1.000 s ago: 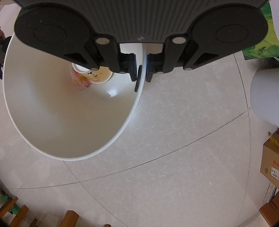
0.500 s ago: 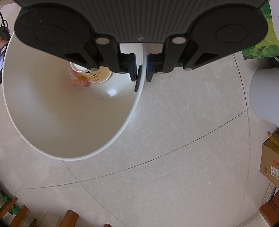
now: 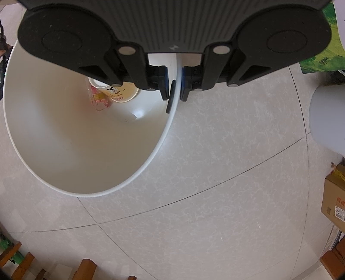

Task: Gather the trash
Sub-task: 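Lower the right gripper to the yellow orange-peel half and grasp it, then carry the orange peel over the bin and release it with the right gripper, then lower the right gripper to the orange and grasp it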

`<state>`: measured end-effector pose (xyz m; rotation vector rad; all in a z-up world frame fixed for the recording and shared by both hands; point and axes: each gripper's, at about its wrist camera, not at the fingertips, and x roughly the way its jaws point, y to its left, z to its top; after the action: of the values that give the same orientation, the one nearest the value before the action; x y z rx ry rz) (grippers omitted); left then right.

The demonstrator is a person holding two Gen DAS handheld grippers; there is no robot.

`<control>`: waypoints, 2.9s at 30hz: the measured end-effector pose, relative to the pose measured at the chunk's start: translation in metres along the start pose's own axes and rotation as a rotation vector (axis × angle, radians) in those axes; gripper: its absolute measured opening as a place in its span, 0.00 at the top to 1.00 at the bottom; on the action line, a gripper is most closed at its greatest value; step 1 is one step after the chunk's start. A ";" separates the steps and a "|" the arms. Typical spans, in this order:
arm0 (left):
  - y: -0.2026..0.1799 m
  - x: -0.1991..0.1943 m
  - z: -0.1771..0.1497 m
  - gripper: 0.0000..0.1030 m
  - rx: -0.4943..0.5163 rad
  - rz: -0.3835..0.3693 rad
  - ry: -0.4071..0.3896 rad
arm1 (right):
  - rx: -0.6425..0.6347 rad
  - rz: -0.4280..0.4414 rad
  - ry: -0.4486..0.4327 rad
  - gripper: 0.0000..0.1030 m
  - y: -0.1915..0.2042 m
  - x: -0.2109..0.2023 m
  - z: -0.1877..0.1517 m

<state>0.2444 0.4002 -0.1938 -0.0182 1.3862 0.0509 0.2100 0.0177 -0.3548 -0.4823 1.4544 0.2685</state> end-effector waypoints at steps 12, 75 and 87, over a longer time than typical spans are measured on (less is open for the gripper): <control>0.000 0.000 0.000 0.91 -0.007 0.001 0.000 | -0.026 0.081 -0.071 0.28 -0.004 -0.124 0.005; -0.002 0.001 -0.002 0.91 -0.013 0.007 -0.003 | 0.259 -0.004 -0.189 0.08 -0.097 -0.063 0.031; -0.001 0.001 -0.001 0.91 -0.009 0.006 -0.002 | 0.283 -0.005 -0.056 0.08 -0.105 -0.005 0.084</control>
<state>0.2439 0.3996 -0.1948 -0.0214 1.3839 0.0626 0.3313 -0.0344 -0.3305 -0.2468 1.4091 0.0685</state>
